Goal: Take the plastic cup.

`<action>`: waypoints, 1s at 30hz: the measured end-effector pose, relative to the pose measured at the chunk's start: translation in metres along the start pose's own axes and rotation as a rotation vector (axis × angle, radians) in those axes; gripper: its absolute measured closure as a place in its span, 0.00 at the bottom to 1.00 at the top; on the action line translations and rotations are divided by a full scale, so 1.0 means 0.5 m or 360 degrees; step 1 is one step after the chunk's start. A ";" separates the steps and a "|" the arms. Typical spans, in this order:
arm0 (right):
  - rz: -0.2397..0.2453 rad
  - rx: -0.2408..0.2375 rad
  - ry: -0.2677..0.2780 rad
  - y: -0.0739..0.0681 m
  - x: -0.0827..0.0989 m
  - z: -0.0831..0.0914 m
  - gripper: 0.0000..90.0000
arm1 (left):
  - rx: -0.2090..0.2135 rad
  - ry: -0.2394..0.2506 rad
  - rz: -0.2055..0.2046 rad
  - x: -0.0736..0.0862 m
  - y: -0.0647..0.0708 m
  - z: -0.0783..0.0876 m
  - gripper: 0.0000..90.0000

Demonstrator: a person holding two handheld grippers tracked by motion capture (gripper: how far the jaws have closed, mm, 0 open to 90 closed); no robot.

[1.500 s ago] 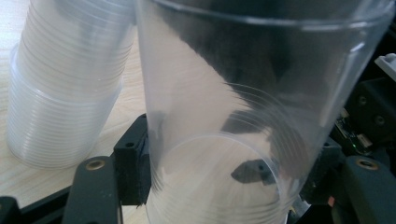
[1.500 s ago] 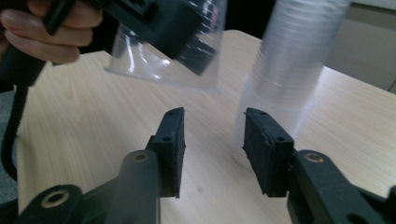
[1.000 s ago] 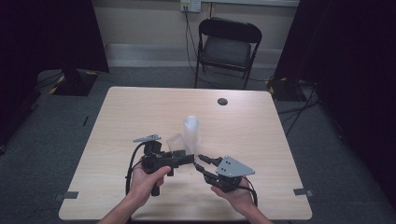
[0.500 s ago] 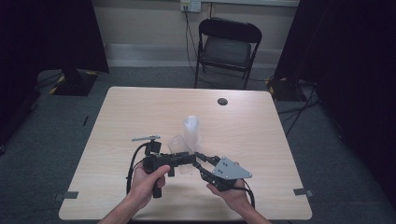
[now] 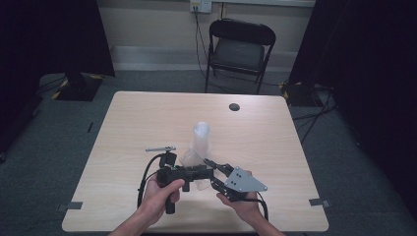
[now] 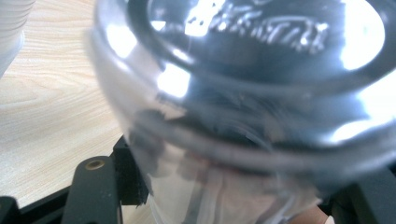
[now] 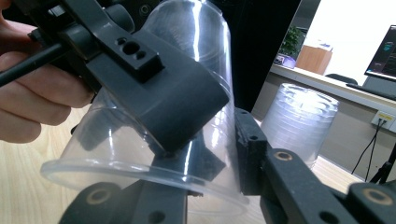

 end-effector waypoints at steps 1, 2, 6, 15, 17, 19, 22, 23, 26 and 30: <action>0.0006 0.0006 0.0002 -0.001 0.000 0.000 0.87 | 0.0004 -0.0004 -0.0002 0.000 -0.001 0.000 0.37; 0.0019 0.0013 -0.0002 -0.002 0.000 0.000 0.89 | 0.0013 -0.0003 0.0003 0.000 -0.001 -0.001 0.37; 0.0016 0.0019 -0.0006 -0.001 -0.001 0.002 0.94 | 0.0018 0.0004 -0.0024 -0.001 -0.003 0.001 0.32; -0.0007 0.0031 -0.0012 0.007 0.001 0.007 1.00 | 0.0003 0.0067 -0.0064 -0.011 -0.007 0.009 0.25; -0.0004 0.0035 -0.0014 0.008 0.001 0.008 1.00 | -0.0002 0.0067 -0.0066 -0.012 -0.007 0.011 0.25; -0.0013 0.0031 -0.0017 0.009 0.002 0.009 1.00 | -0.0004 0.0066 -0.0082 -0.013 -0.006 0.012 0.24; -0.0014 0.0029 -0.0018 0.008 0.002 0.008 1.00 | -0.0009 0.0066 -0.0086 -0.014 -0.006 0.012 0.24; -0.0025 0.0027 -0.0025 0.008 0.004 0.008 1.00 | -0.0014 0.0063 -0.0095 -0.014 -0.007 0.013 0.24; -0.0031 0.0029 -0.0028 0.008 0.004 0.009 1.00 | -0.0016 0.0061 -0.0101 -0.014 -0.007 0.013 0.24; -0.0033 0.0034 -0.0022 0.011 0.004 0.010 1.00 | -0.0015 0.0082 -0.0096 -0.017 -0.006 0.015 0.23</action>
Point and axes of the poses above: each handheld gripper's, and its own axes: z roughly backward along the jaws, x roughly out of its underside, y roughly to its right, the point moved 3 cm from there along -z, roughly forward along the jaws, and after that the axes turned 7 degrees about z, right-handed, at the moved point
